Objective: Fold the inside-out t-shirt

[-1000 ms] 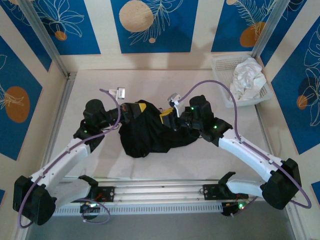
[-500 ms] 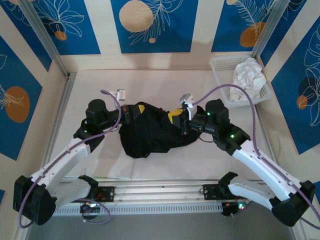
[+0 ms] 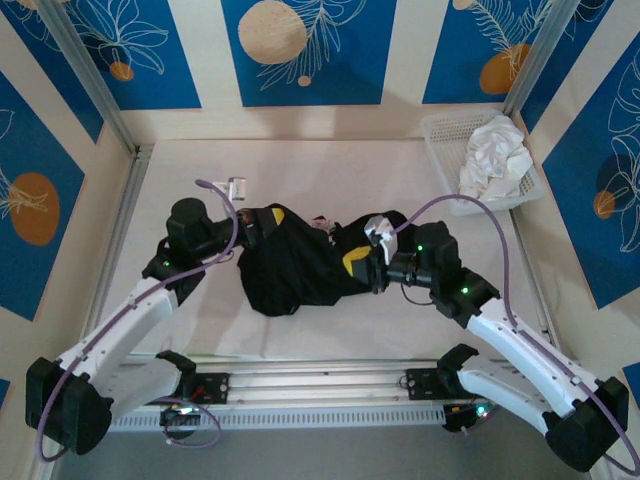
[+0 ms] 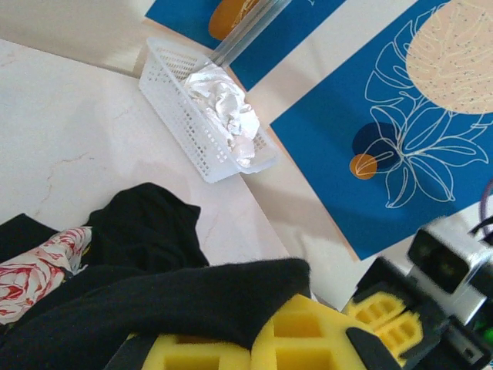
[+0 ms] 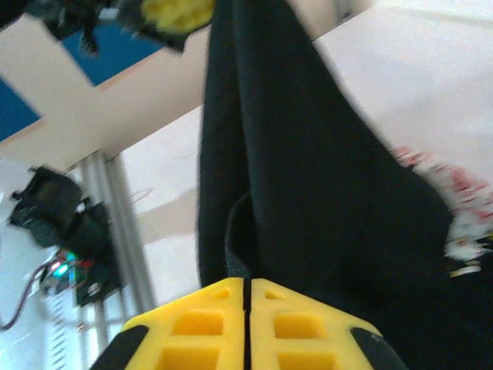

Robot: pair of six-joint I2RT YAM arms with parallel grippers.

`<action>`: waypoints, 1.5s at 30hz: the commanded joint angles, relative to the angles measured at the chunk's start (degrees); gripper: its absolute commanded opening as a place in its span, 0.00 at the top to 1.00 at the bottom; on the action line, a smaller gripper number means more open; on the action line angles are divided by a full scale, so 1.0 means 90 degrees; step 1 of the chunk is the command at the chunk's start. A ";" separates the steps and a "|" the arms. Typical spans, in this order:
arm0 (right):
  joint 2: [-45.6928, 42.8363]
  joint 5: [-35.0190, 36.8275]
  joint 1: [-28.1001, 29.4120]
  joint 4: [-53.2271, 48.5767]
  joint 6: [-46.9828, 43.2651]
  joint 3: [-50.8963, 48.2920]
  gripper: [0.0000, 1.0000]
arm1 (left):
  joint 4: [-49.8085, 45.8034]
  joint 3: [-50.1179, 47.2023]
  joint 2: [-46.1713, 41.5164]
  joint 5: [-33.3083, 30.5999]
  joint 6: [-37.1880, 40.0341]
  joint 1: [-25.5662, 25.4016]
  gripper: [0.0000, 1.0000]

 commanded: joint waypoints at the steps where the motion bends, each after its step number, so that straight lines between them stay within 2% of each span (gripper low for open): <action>1: 0.0107 -0.0782 0.0162 -0.0109 -0.0473 -0.0126 0.81 | 0.0516 0.0198 -0.0054 0.0254 0.0035 0.0092 1.00; 6: -0.0033 0.0054 0.0164 0.0294 -0.0343 0.0159 0.59 | 0.0850 0.0155 0.0111 0.0632 -0.0085 0.0092 1.00; 10: 0.0559 0.0620 0.0223 0.0399 -0.0269 0.0750 0.49 | 0.0955 0.0074 0.0141 0.0712 -0.0124 0.0089 1.00; 11: 0.0762 0.0739 0.0258 0.0404 -0.0307 0.0899 0.41 | 0.0969 0.0055 0.0142 0.0726 -0.0127 0.0094 1.00; 18: 0.1873 0.0865 0.0512 0.0566 -0.0504 0.1548 0.36 | 0.1029 0.0032 0.0160 0.0840 -0.0166 0.0092 1.00; 20: 0.2118 0.0969 0.0534 0.0516 -0.0480 0.1704 0.39 | 0.1009 0.0032 0.0162 0.0854 -0.0160 0.0092 1.00; 21: 0.2199 0.0974 0.0534 0.0510 -0.0462 0.1759 0.43 | 0.1002 0.0025 0.0163 0.0856 -0.0145 0.0092 1.00; 25: 0.2186 0.0706 0.0326 0.0548 -0.0037 0.1826 0.81 | 0.0786 0.0031 0.0124 0.0766 0.0030 0.0091 1.00; 26: 0.2128 0.0382 0.0198 0.0655 0.0185 0.1786 0.89 | 0.0628 0.0032 0.0105 0.0647 0.0132 0.0092 1.00; 28: 0.2035 -0.0505 -0.0063 0.1107 0.0737 0.1624 0.98 | 0.0121 0.0094 0.0087 0.0249 0.0400 0.0096 1.00; 31: 0.1983 -0.1666 -0.0290 0.1984 0.1682 0.1394 1.00 | -0.1017 0.0302 0.0085 -0.0826 0.0973 0.0089 1.00; 34: 0.2027 -0.2045 -0.0278 0.2567 0.2323 0.1274 1.00 | -0.1510 0.0401 0.0141 -0.1476 0.1302 0.0091 1.00; 40: 0.2187 -0.1977 -0.0276 0.3306 0.3135 0.1100 1.00 | -0.2008 0.0496 0.0196 -0.1656 0.1585 0.0037 0.89; 45: 0.2310 -0.1736 -0.0330 0.3507 0.3465 0.1056 1.00 | -0.2674 0.0540 -0.0180 -0.2182 0.1990 -0.0248 0.68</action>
